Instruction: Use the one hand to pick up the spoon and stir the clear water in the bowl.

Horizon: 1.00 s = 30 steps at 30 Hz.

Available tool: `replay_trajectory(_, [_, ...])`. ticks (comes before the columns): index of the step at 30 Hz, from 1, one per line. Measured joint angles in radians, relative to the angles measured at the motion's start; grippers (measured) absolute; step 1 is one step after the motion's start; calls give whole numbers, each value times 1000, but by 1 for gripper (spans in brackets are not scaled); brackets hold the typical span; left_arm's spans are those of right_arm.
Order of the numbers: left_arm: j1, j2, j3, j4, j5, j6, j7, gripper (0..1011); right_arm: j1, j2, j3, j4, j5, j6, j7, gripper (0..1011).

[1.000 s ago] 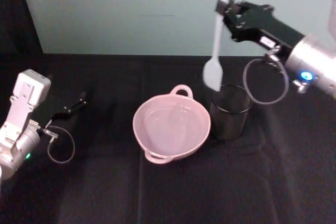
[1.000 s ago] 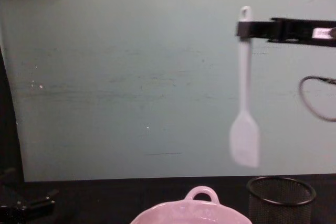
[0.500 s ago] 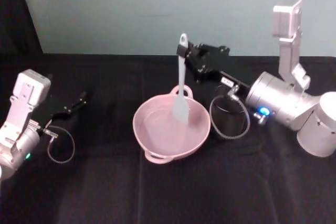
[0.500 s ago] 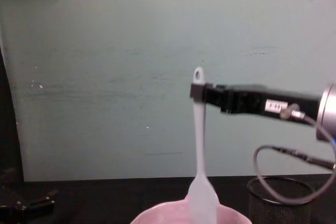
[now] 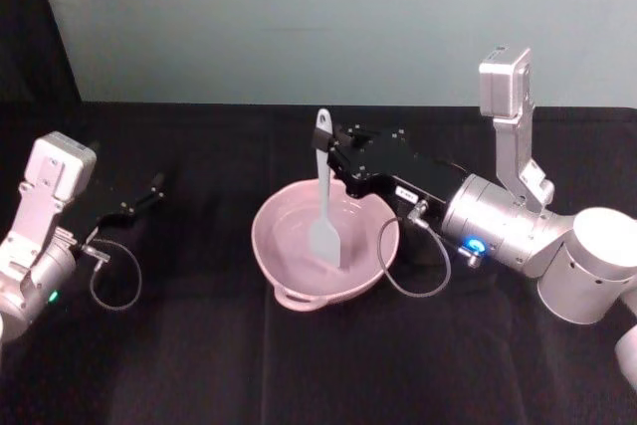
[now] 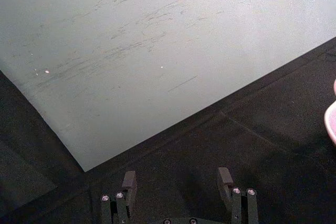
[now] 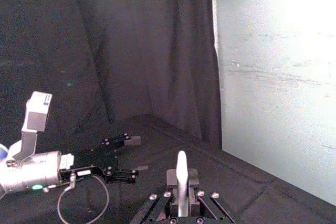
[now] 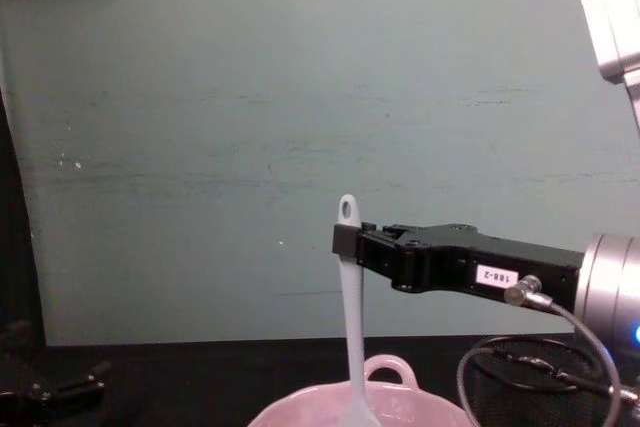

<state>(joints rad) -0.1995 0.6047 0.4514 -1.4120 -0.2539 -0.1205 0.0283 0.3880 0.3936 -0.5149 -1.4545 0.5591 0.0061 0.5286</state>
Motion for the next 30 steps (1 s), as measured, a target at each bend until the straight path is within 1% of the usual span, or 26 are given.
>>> replay_trajectory(6, [0, 0, 0, 0, 0, 0, 0, 1011, 2, -21, -6, 16, -10, -6, 3, 110])
replay_trajectory(9, [0, 0, 0, 0, 0, 0, 0, 1011, 12, -42, -10, 39, -18, -9, -1, 110])
replay_trajectory(12, [0, 0, 0, 0, 0, 0, 0, 1011, 23, -57, -11, 58, -27, -13, -7, 110])
replay_trajectory(13, [0, 0, 0, 0, 0, 0, 0, 1011, 23, -57, -11, 58, -27, -13, -7, 110])
replay_trajectory(16, [0, 0, 0, 0, 0, 0, 0, 1011, 38, -75, -4, 90, -33, -25, -14, 110])
replay_trajectory(20, [0, 0, 0, 0, 0, 0, 0, 1011, 51, -86, 5, 111, -38, -29, -19, 110])
replay_trajectory(24, [0, 0, 0, 0, 0, 0, 0, 1011, 57, -89, 16, 123, -44, -29, -25, 110])
replay_trajectory(30, [0, 0, 0, 0, 0, 0, 0, 1011, 48, -76, 34, 114, -53, -23, -33, 110])
